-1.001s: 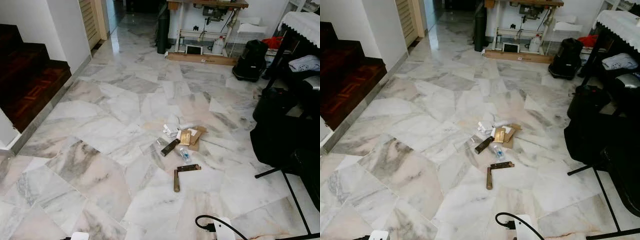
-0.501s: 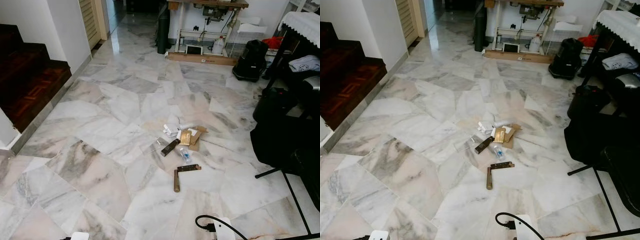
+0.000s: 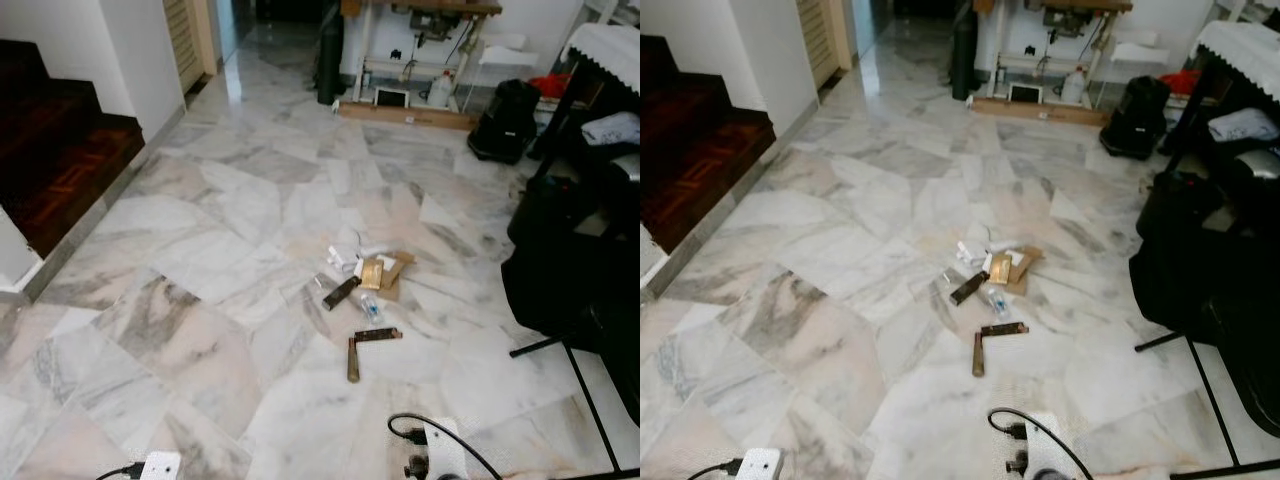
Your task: Sweep floor
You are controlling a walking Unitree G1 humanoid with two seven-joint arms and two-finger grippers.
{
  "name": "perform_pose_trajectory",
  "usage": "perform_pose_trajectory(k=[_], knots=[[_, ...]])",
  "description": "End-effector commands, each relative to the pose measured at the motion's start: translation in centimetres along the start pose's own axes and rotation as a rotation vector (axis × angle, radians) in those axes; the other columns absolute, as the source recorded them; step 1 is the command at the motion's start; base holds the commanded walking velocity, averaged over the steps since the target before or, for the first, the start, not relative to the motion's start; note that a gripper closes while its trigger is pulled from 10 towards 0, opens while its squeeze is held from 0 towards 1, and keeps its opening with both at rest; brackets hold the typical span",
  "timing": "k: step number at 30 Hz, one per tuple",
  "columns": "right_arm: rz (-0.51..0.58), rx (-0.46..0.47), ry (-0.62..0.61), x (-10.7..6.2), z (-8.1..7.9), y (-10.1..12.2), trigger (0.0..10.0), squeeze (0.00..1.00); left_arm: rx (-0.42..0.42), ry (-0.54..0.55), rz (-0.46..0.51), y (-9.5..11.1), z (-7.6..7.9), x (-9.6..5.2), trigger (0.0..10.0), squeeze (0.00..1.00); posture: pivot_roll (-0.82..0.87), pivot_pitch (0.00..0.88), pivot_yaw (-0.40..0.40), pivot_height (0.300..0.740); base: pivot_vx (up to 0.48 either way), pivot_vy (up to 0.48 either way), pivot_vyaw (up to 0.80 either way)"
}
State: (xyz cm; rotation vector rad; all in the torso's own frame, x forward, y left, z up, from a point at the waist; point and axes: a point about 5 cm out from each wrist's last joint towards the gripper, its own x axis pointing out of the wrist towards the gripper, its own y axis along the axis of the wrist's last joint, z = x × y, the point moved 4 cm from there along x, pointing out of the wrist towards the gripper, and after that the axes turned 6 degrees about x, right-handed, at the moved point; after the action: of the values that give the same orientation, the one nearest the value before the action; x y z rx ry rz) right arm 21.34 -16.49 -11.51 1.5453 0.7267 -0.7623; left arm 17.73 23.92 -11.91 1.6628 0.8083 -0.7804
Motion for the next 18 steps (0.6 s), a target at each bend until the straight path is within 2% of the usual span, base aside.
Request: perform_pose_trajectory(k=[1,12,15,18], knots=[[0.022,0.030,0.001,0.0,0.1,0.4,10.0,0.00,-0.031,0.000,0.013,0.1,0.2,0.0,10.0,0.00,0.05,0.000,-0.073,0.740,0.000,0.000,0.00],[0.039,0.034,-0.006,0.0,0.3,0.8,10.0,0.00,-0.023,0.012,0.021,0.3,-0.1,0.0,10.0,0.00,0.05,0.000,-0.074,0.740,0.000,0.000,0.00],[0.030,-0.026,-0.045,0.0,1.0,0.8,10.0,0.00,0.003,0.040,0.016,0.3,-0.7,0.0,10.0,0.00,0.05,0.000,-0.074,0.740,0.000,0.000,0.00],[0.034,-0.170,-0.127,-0.1,2.3,1.3,10.0,0.00,0.060,0.100,0.015,0.6,-1.8,-0.1,10.0,0.00,0.04,0.000,-0.075,0.740,0.000,0.000,0.00]])
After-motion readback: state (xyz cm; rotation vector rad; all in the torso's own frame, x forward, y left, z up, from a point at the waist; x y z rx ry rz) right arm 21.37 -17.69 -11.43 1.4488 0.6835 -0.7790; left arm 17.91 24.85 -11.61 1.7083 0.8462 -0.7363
